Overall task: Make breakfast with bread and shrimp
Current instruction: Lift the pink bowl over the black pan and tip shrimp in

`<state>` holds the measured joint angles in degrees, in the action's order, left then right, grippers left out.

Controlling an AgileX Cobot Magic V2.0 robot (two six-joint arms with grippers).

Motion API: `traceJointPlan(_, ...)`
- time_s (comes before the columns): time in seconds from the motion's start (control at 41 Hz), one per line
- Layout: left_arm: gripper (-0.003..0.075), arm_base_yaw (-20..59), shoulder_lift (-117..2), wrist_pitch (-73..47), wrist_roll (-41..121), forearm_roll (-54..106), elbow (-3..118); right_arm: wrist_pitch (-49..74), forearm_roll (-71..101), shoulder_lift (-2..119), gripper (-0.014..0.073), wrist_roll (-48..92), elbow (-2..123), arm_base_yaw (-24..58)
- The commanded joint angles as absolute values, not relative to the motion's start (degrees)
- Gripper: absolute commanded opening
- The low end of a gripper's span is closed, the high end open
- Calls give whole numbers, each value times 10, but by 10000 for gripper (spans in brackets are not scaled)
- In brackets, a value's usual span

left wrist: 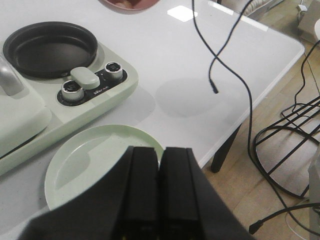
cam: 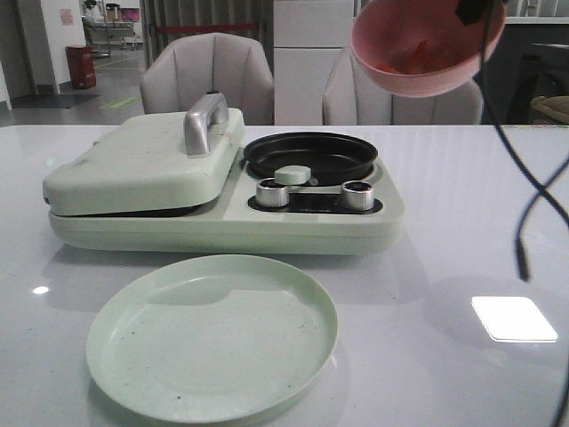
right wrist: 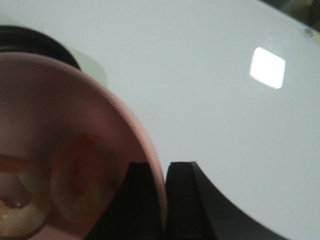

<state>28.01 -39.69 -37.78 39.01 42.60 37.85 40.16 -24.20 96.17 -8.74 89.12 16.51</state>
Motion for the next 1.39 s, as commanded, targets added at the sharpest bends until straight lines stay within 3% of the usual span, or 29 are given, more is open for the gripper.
traceJointPlan(0.0,98,284,-396,-349,389,444,394,402,-381,977,18,-162,967,202)
traceJointPlan(0.317,98,284,-396,-349,389,438,394,516,-739,1132,18,-237,1077,321)
traceJointPlan(0.707,98,284,-396,-349,389,406,394,616,-1029,1232,18,-271,1085,392)
traceJointPlan(1.366,98,284,-396,-347,389,399,394,653,-1038,1233,18,-237,1183,403)
